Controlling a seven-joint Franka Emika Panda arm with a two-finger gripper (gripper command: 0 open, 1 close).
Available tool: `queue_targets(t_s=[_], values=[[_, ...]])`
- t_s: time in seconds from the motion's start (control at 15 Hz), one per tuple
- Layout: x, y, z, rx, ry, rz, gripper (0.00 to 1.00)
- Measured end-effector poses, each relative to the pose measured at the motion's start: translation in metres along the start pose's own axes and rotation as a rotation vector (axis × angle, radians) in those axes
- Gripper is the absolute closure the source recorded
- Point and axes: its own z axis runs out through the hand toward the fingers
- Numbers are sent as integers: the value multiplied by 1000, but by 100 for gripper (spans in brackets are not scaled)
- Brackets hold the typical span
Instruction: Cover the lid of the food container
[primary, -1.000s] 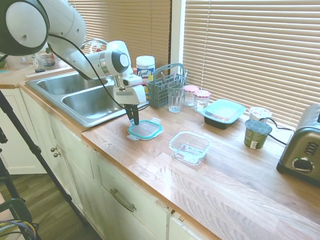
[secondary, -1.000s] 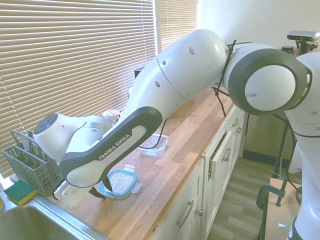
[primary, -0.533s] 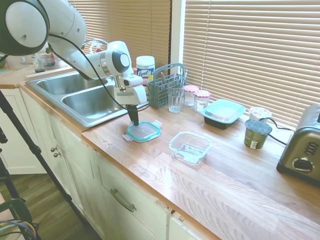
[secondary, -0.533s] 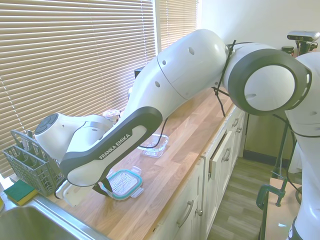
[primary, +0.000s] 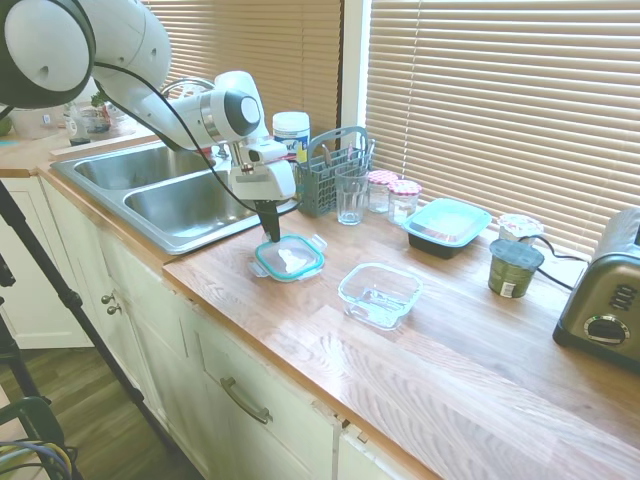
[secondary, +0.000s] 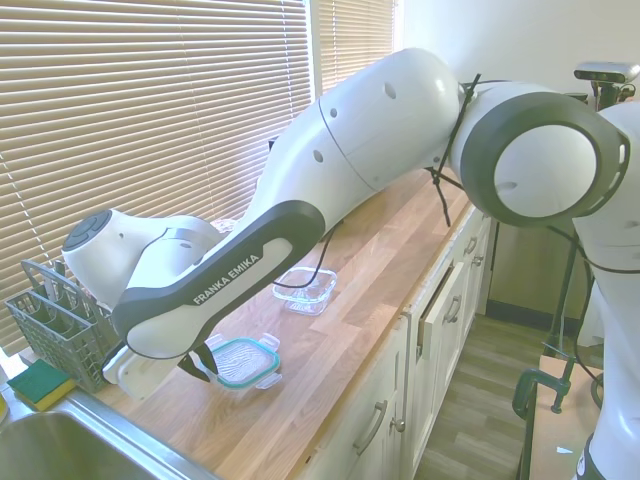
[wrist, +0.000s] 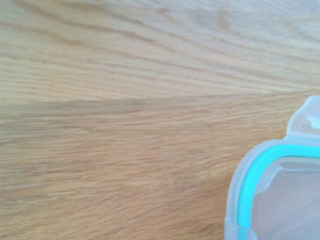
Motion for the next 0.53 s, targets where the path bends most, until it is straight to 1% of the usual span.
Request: queue_targets(t_s=[0.27, 0.53], values=[[24, 11, -32, 47, -5, 41, 100], [40, 22, -50, 76, -24, 52, 100]])
